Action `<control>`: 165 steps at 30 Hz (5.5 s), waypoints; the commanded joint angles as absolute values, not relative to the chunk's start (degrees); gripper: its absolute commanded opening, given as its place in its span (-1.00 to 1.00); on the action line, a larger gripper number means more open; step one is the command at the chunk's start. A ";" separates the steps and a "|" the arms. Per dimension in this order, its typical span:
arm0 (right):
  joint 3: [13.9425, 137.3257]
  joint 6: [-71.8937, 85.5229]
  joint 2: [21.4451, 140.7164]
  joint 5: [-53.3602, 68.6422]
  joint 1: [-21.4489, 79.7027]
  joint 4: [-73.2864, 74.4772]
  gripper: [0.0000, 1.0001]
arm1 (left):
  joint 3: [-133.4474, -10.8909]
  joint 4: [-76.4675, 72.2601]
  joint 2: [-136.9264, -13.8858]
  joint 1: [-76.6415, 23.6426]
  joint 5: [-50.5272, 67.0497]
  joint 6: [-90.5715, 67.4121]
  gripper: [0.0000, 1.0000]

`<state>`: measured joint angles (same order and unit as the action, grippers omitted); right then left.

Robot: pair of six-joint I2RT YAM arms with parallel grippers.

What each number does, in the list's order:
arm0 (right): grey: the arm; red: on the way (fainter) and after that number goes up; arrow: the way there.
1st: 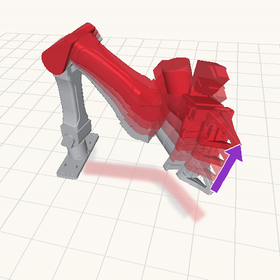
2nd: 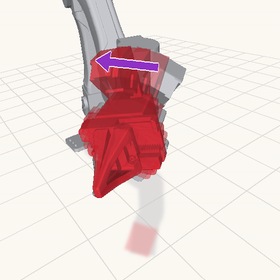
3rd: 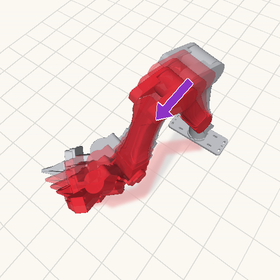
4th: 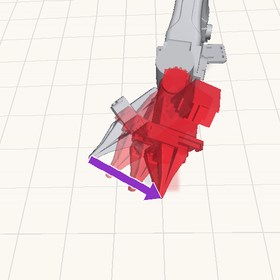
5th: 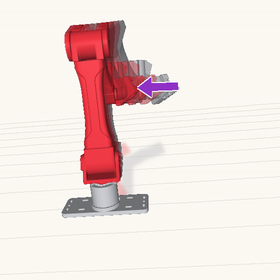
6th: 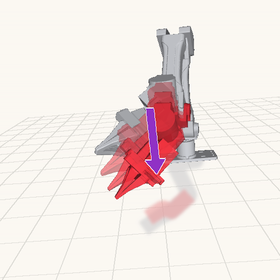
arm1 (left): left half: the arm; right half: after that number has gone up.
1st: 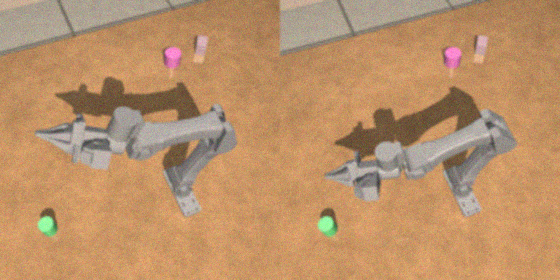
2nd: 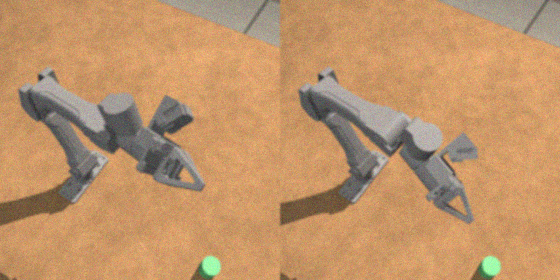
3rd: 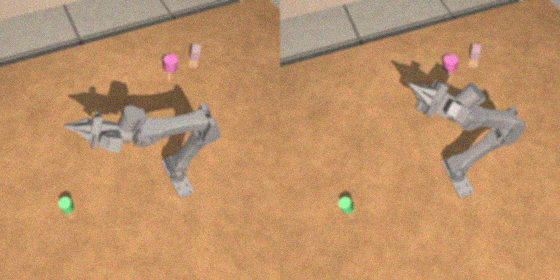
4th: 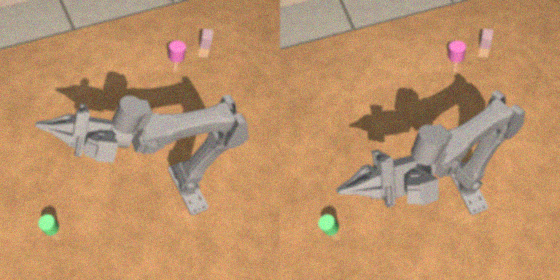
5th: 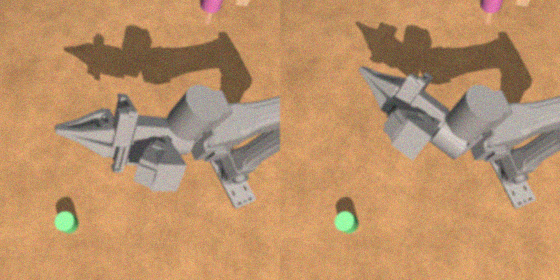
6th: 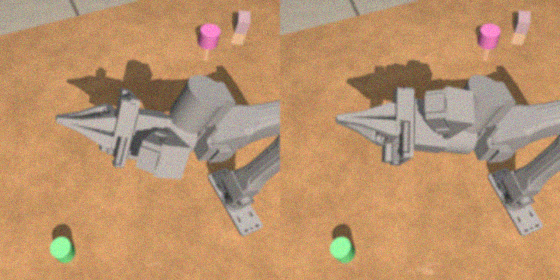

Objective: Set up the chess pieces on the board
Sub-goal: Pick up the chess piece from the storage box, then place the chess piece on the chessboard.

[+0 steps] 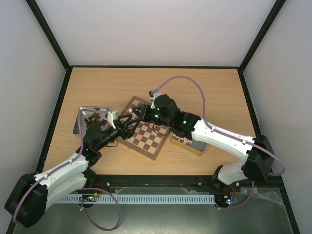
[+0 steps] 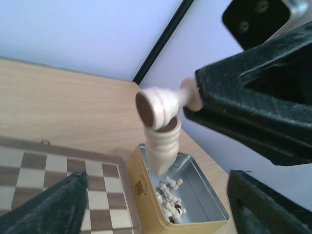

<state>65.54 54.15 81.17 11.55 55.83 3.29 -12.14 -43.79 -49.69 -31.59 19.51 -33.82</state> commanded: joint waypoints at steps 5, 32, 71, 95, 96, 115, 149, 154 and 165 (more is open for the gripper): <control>64.38 51.98 76.73 16.90 55.73 0.57 -0.97 | -12.05 -56.18 -51.13 -31.90 21.83 -26.37 0.31; 66.68 43.68 76.12 -2.37 55.69 8.43 -0.97 | -13.94 -45.31 -50.49 -31.82 20.55 -26.52 -0.95; 71.55 36.04 104.04 -11.15 61.80 25.66 -0.18 | -35.44 12.52 -34.69 -30.76 -21.81 -28.65 -0.93; 70.07 34.37 104.43 -5.82 62.97 24.74 -0.79 | -35.33 11.01 -35.67 -28.94 -17.63 -28.14 -0.92; 69.59 34.48 103.89 -5.15 63.08 24.78 -0.79 | -35.29 10.99 -35.73 -28.84 -17.48 -28.33 -0.92; 66.82 34.01 102.49 -1.00 66.08 25.27 -0.78 | -33.84 9.33 -36.91 -27.27 -13.65 -30.15 -0.92; 55.40 44.30 80.25 -9.70 65.24 7.16 0.02 | -36.99 10.80 -38.70 -25.58 8.84 -34.12 -0.89; 51.22 47.09 73.94 -1.28 64.50 -1.15 0.05 | -36.11 7.42 -40.41 -25.66 29.11 -29.56 -0.94; 50.82 51.07 65.59 7.14 64.45 -4.80 0.12 | -34.48 5.58 -35.48 -25.83 43.00 -12.45 -0.95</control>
<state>50.83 49.04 67.70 5.15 64.51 -1.34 -35.33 7.97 -37.47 -25.96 34.87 -20.36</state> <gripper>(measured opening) 0.557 0.145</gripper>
